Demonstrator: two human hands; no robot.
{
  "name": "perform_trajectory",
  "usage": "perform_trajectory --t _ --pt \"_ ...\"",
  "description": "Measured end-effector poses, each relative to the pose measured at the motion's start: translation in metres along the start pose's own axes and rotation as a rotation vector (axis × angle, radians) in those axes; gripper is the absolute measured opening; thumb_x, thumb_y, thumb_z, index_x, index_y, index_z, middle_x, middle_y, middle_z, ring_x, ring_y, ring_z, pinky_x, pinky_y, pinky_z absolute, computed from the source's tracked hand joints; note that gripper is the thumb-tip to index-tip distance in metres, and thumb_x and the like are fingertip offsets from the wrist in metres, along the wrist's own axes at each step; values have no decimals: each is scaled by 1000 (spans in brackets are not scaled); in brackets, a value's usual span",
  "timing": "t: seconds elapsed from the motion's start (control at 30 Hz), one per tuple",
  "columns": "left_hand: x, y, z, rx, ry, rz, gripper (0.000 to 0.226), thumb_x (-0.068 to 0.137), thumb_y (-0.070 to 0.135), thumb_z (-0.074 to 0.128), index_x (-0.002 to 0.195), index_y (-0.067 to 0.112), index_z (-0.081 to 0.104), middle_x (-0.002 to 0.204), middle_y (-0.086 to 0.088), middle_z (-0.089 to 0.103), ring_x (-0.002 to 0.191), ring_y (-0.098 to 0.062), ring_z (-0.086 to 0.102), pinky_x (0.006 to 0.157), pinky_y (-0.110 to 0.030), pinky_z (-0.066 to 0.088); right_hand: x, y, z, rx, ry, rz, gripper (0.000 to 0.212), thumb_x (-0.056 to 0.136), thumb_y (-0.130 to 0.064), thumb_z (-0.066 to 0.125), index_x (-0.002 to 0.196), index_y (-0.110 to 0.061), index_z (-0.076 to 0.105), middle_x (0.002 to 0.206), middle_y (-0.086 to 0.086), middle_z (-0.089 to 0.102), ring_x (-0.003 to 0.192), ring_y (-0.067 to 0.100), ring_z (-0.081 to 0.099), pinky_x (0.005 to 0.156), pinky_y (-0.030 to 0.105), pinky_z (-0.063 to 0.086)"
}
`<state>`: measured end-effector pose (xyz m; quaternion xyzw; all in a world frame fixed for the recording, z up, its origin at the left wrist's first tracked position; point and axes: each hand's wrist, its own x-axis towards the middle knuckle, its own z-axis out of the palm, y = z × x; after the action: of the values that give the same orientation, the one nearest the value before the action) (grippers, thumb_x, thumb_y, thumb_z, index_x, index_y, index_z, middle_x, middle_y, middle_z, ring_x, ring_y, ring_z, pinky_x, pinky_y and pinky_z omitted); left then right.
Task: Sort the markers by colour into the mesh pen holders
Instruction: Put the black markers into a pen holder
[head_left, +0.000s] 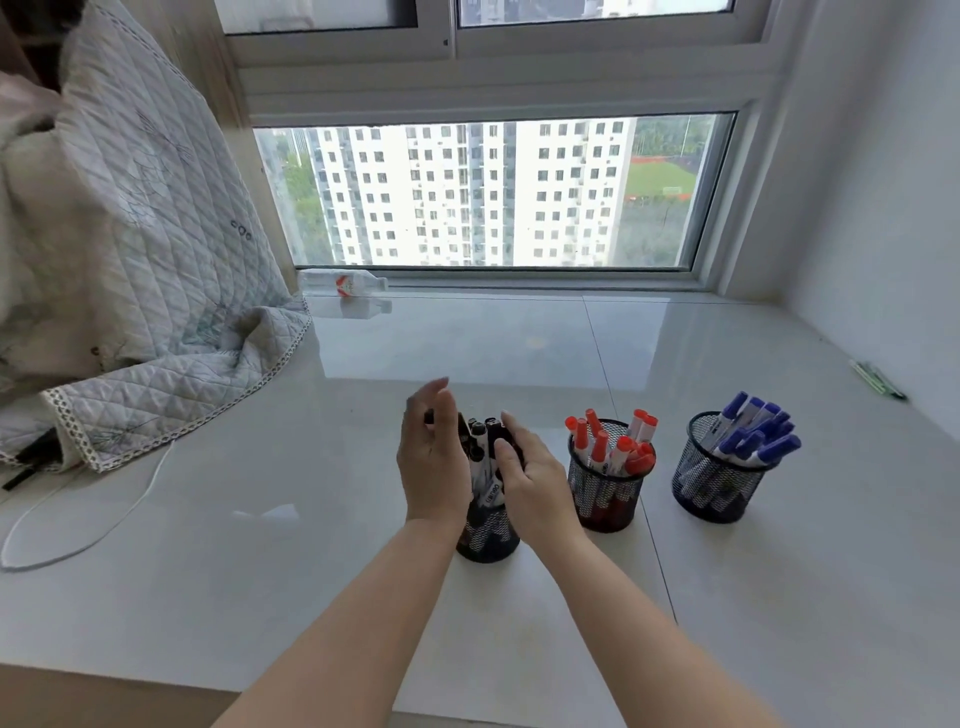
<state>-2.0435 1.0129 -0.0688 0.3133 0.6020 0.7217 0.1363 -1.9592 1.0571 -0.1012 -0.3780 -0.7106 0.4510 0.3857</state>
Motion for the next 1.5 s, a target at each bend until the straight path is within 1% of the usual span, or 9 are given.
perform_trajectory --t 0.17,0.33,0.63,0.73,0.87,1.03,1.2,1.3,1.5 --pt "-11 -10 -5 109 -48 52 30 98 23 39 91 45 58 102 13 60 92 13 53 79 -1 36 -15 -2 -3 -84 34 -42 44 96 -28 44 139 -21 40 133 -6 50 121 2 42 97 15 30" --pt "-32 -24 -20 30 -208 -61 39 98 20 37 108 55 52 122 21 53 113 12 48 86 -2 37 -35 -3 -7 -198 76 -90 45 94 -29 47 138 -23 39 126 -7 53 121 8 45 94 20 36" --pt "-42 -12 -34 -47 -465 -316 32 97 37 36 127 35 47 125 7 59 116 -6 54 106 -33 38 -56 -10 -30 -409 40 -121 54 89 -26 54 139 -20 35 125 0 51 119 16 44 95 20 33" --pt "-44 -8 -41 55 -448 -333 24 95 37 44 115 31 56 113 6 65 109 -9 59 99 -32 44 -63 -12 -35 -487 67 -129 54 87 -29 55 138 -19 38 123 0 50 117 16 44 91 18 32" --pt "-49 -5 -50 471 -356 -73 22 85 29 64 106 24 60 102 9 62 93 -2 59 71 -7 40 -62 -21 -42 -607 100 -219 49 84 -30 58 130 -20 44 120 1 47 111 19 42 90 24 35" --pt "-50 3 -55 667 -281 62 20 80 35 69 92 22 60 85 4 56 74 -9 56 66 -23 42 -41 -40 -46 -689 2 -229 33 86 -35 56 116 -21 55 114 0 50 112 20 38 95 29 33" --pt "-50 10 -52 742 -427 -35 24 81 45 63 66 30 52 59 9 50 54 -6 45 50 -22 31 -22 -51 -49 -834 -188 -201 32 86 -42 56 113 -26 60 111 2 49 113 23 34 96 34 31" --pt "-51 14 -53 778 -475 -42 24 82 43 60 63 33 49 59 9 52 54 -7 45 50 -22 31 -18 -53 -51 -923 -278 -218 35 85 -45 55 115 -26 60 112 3 48 113 24 35 93 34 31" --pt "-45 30 -59 664 -341 58 23 82 43 62 66 30 51 56 8 54 54 -7 49 52 -22 36 -16 -61 -60 -604 -101 -235 22 84 -36 55 101 -23 62 93 -8 47 97 12 41 80 26 34"
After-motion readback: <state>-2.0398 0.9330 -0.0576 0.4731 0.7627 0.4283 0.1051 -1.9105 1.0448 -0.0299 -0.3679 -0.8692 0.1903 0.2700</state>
